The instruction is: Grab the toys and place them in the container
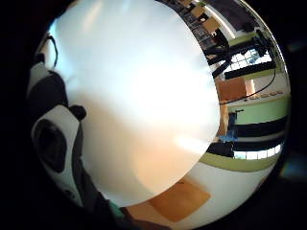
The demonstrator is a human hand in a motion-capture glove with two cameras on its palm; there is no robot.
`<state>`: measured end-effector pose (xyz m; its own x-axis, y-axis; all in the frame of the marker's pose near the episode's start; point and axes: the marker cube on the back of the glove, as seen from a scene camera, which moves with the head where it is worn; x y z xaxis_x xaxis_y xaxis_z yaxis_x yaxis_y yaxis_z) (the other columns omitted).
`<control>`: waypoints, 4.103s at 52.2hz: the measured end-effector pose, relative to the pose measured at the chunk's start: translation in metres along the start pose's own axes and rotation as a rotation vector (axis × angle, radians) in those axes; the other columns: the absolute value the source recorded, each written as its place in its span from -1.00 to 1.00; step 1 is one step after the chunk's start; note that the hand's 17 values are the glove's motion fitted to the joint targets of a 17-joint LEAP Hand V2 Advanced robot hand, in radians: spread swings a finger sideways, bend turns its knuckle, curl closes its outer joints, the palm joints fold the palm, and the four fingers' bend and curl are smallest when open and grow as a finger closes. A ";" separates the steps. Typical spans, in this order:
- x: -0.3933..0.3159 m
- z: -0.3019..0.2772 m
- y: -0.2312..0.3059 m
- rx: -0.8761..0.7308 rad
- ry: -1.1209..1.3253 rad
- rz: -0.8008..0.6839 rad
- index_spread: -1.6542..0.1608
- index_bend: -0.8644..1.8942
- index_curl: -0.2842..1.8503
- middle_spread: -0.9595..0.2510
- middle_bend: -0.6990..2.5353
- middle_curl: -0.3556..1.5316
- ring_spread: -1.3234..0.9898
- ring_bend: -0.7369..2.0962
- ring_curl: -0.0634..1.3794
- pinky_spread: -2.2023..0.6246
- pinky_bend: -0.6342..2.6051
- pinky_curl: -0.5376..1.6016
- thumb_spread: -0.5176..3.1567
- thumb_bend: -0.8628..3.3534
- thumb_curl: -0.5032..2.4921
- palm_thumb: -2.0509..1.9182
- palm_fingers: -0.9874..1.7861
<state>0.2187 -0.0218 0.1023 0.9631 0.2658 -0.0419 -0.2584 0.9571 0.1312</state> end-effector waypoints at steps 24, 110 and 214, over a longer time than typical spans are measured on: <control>-0.070 -0.093 -0.029 0.098 -0.090 -0.065 0.50 0.22 0.08 0.06 -0.01 0.05 -0.22 0.31 -0.19 0.25 -0.03 -0.10 -0.45 -0.54 -0.10 0.32 0.53; -0.481 -0.222 -0.076 -0.079 -0.270 -0.670 0.41 -0.17 0.15 -0.03 -0.33 0.06 -0.17 0.13 -0.20 0.36 0.01 -0.09 -0.25 -0.62 0.01 0.17 -0.05; -0.216 0.000 -0.162 -0.335 0.100 -0.246 0.40 -0.34 -0.57 0.42 -0.45 -0.35 0.05 -0.07 -0.46 0.50 0.20 -0.10 -0.08 -0.57 -0.43 0.13 -0.26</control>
<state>0.0526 -0.2342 0.0902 0.9913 0.0189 -0.1302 -0.0479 0.9735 -0.2235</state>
